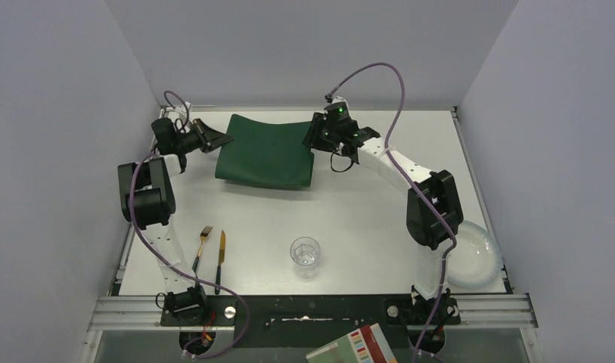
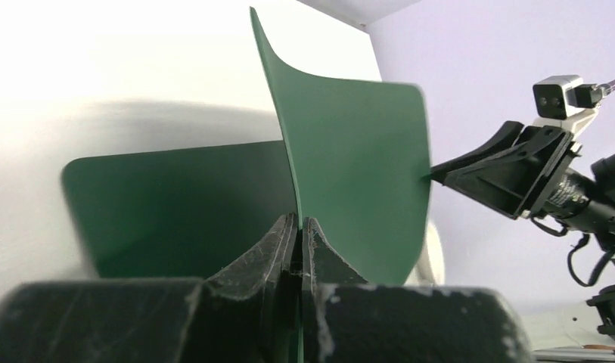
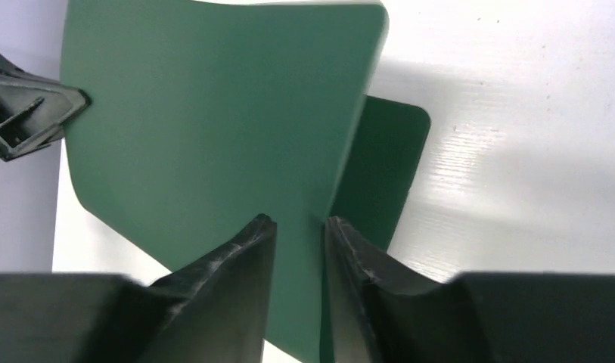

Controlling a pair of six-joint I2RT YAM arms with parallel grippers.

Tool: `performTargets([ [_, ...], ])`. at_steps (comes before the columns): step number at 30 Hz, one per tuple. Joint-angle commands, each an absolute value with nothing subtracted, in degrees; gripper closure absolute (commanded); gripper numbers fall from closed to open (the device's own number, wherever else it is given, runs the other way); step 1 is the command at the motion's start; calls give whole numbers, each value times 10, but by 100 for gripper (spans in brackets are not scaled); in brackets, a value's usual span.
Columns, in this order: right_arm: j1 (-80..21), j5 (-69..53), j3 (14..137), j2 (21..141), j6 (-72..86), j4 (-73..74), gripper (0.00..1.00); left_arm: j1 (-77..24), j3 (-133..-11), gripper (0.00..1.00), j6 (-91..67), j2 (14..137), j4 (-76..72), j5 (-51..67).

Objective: Set the dinner table for one person
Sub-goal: Flatten out the napkin at the center of the board.

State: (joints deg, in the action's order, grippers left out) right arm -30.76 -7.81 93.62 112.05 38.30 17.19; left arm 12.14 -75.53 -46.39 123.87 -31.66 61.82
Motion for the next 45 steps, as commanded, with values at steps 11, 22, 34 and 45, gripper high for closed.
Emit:
performTargets([
  [11,-186,-166,987,1046,251,105,43,50,-1043,100,14,1089,241,449],
  [22,-190,-95,1145,1027,-45,222,2,-107,-1201,100,236,1093,455,237],
  [34,-164,-340,1227,1033,-340,356,2,-223,-1299,100,280,1134,468,145],
  [45,31,-876,1040,1056,-430,362,5,-251,-1309,100,314,1127,451,175],
])
